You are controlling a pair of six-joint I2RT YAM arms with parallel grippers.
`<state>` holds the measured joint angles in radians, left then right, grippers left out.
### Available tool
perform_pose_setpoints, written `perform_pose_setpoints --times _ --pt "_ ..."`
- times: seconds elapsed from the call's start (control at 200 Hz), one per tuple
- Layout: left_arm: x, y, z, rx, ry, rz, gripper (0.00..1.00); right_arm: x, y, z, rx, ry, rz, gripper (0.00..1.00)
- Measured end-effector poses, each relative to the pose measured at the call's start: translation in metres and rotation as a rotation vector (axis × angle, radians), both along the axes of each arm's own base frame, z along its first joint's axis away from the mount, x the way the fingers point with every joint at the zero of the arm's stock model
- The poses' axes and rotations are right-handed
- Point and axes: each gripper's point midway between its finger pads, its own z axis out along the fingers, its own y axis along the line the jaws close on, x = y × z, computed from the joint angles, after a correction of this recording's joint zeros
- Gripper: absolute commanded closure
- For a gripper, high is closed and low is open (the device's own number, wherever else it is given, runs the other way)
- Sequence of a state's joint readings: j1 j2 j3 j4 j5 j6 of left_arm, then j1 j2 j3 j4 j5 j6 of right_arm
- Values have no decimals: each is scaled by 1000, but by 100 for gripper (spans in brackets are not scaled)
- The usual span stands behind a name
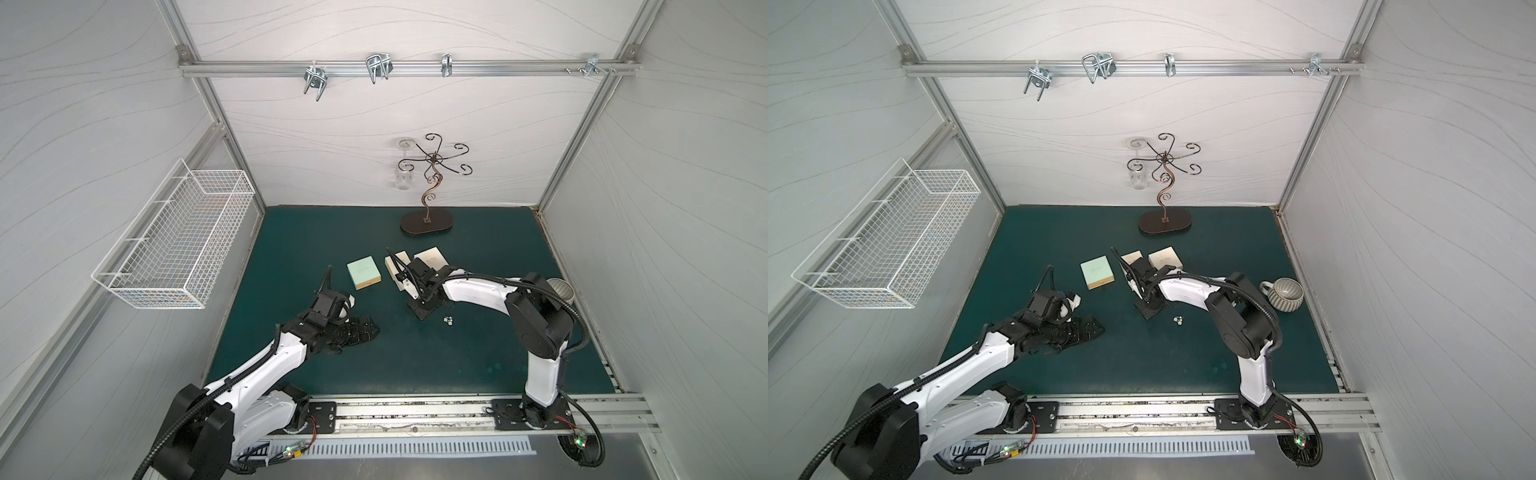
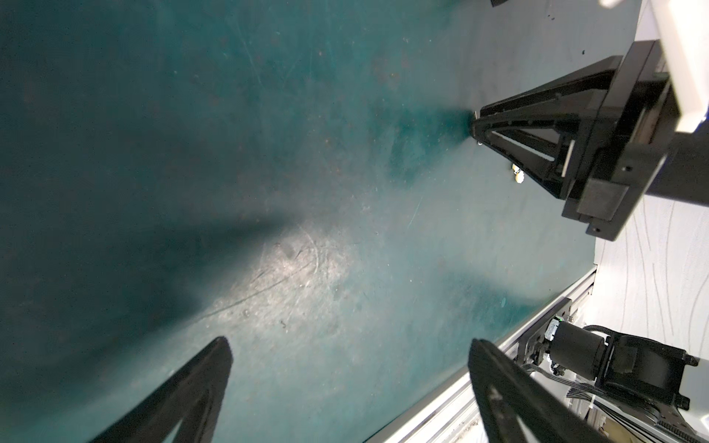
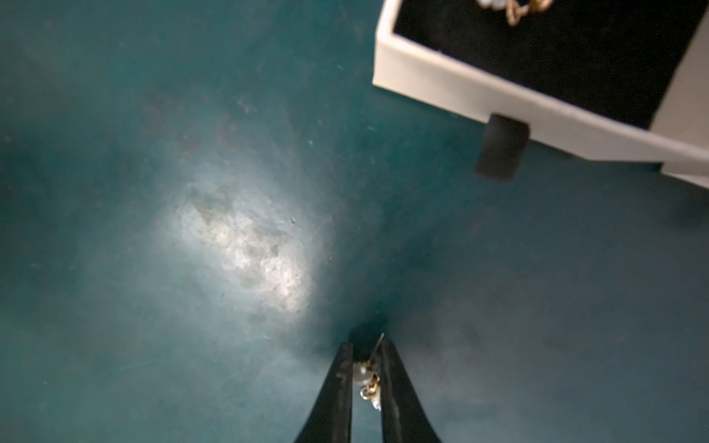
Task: Place the earrings into the drawer-style jewelry box
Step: Pick up the earring from the center of the board.
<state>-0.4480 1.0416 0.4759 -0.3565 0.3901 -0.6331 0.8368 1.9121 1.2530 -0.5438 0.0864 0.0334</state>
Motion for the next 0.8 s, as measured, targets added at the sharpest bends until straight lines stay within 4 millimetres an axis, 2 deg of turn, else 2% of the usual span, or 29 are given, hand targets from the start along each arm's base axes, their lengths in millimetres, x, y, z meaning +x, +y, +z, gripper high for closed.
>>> perform_pose_setpoints --times 0.57,0.8 --pt "0 0 -1 2 4 0 1 -2 -2 -1 8 13 -3 88" --pt "0 0 -3 4 8 0 1 2 -5 8 62 39 -34 89"
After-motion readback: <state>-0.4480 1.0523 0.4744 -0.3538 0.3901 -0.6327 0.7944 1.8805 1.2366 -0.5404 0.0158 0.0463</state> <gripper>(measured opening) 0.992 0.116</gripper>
